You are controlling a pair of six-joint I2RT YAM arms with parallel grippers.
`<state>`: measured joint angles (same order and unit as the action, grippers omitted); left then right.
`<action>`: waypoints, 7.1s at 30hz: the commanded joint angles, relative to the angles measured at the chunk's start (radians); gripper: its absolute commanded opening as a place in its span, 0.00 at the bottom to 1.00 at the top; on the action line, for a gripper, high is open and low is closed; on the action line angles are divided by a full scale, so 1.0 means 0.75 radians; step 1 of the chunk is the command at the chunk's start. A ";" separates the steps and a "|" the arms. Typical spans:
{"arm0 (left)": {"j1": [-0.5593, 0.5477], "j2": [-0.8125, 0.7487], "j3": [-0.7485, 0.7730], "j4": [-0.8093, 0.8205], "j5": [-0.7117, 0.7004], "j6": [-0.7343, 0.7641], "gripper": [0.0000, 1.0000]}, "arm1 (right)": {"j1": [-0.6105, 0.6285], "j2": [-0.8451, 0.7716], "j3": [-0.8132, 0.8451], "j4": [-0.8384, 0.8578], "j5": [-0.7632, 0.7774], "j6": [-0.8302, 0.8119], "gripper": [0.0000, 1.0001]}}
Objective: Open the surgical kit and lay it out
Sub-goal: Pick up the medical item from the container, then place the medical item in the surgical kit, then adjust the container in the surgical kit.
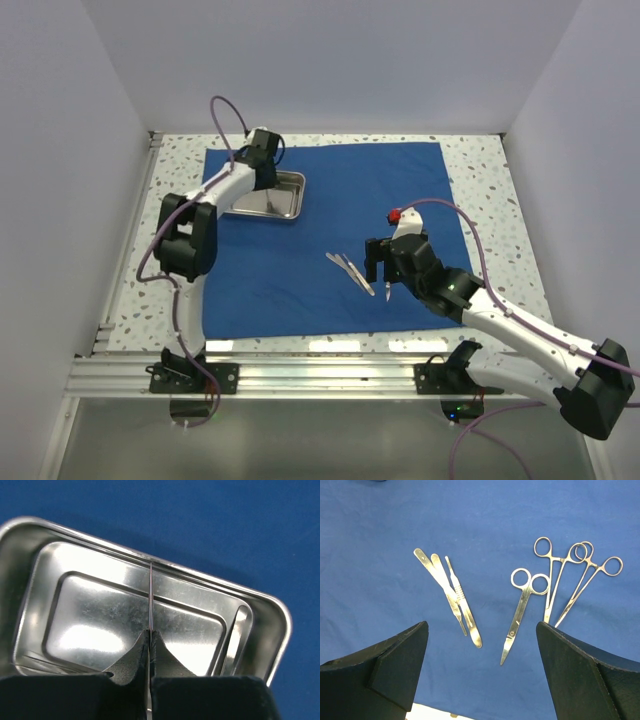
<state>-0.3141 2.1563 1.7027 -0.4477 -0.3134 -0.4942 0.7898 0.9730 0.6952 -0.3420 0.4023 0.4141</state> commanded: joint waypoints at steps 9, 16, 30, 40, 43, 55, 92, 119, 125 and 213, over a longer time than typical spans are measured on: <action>-0.015 -0.406 -0.020 -0.027 -0.002 0.043 0.00 | -0.004 -0.027 -0.015 0.055 0.020 -0.002 0.93; -0.135 -0.809 -0.702 0.222 0.193 -0.112 0.00 | -0.008 -0.056 -0.023 0.065 -0.007 0.010 0.93; -0.616 -0.937 -1.332 0.635 -0.052 -0.656 0.00 | -0.010 -0.091 -0.039 0.067 0.002 0.019 0.93; -0.720 -0.627 -1.252 0.797 -0.051 -0.713 0.00 | -0.010 -0.084 -0.041 0.063 0.034 0.010 0.93; -0.728 -0.639 -1.262 0.799 -0.028 -0.705 0.45 | -0.012 -0.084 -0.041 0.057 0.032 0.010 0.93; -0.784 -1.189 -1.036 0.076 -0.472 -0.540 0.80 | -0.010 -0.121 -0.048 0.049 0.008 0.016 0.93; 0.000 -0.151 -0.074 -0.360 0.326 0.493 0.79 | -0.014 0.022 -0.035 0.065 -0.035 0.018 0.93; 0.173 0.481 0.738 -0.383 0.315 0.375 0.63 | -0.016 0.073 -0.025 0.053 0.049 -0.002 0.94; 0.239 0.457 0.649 -0.025 0.369 0.287 0.63 | -0.016 0.098 -0.017 0.049 0.067 -0.008 0.94; -0.023 -0.020 0.276 -0.350 0.199 0.025 0.65 | -0.591 1.151 1.648 -0.783 -0.362 0.010 0.99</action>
<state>-0.3286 2.1162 1.9160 -0.6872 -0.1368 -0.4580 0.3622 1.9026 1.9316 -0.9051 0.1207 0.4473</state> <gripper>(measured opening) 0.654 0.985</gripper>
